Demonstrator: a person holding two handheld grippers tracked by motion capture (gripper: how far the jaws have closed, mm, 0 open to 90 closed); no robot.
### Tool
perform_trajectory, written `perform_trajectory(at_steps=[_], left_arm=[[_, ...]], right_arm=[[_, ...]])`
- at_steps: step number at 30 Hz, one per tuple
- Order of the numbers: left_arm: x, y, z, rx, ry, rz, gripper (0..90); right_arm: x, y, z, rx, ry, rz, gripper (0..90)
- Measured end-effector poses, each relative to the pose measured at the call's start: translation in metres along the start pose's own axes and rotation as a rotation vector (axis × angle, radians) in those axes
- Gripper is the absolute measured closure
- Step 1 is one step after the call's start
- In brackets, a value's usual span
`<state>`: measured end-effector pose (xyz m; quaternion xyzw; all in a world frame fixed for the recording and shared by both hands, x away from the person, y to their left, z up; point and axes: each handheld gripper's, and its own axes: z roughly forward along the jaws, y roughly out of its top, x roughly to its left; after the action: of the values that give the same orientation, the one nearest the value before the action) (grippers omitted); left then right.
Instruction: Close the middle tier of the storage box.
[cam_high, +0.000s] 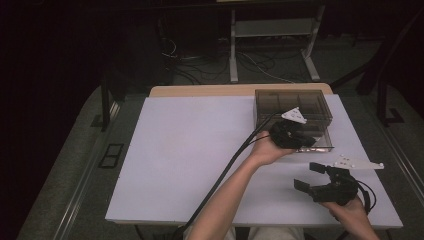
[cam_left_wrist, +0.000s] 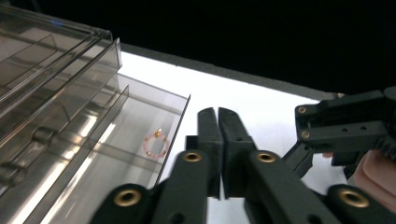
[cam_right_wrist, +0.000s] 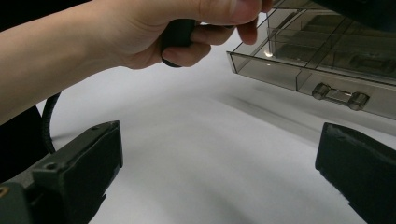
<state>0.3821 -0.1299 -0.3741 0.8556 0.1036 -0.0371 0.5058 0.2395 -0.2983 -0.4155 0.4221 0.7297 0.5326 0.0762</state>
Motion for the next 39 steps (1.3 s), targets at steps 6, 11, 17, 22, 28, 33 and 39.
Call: perform_trajectory(at_steps=[6,11,17,22,28,33,39], left_arm=[[-0.005,-0.004,-0.002,0.021,-0.005,0.004,89.1],[-0.006,-0.01,-0.002,0.029,-0.007,-0.004,89.1],[-0.006,-0.019,0.001,0.039,-0.003,-0.012,89.1],[-0.003,-0.028,0.002,0.045,-0.004,-0.035,89.1],[-0.001,-0.04,0.006,0.051,0.001,-0.056,89.1],[0.001,-0.047,0.01,0.06,0.004,-0.065,89.1],[0.005,-0.054,0.016,0.071,0.016,-0.086,89.2]], right_arm=[[0.0,0.0,0.0,0.004,-0.002,0.0,0.2],[0.0,0.0,0.0,0.005,-0.004,-0.002,0.2],[0.0,0.0,0.0,0.006,-0.006,-0.002,0.2],[0.0,0.0,0.0,0.003,-0.001,-0.001,0.2],[0.0,0.0,0.0,0.005,-0.003,-0.001,0.2],[0.0,0.0,0.0,0.004,-0.005,0.001,0.2],[0.0,0.0,0.0,0.005,-0.003,-0.001,0.2]])
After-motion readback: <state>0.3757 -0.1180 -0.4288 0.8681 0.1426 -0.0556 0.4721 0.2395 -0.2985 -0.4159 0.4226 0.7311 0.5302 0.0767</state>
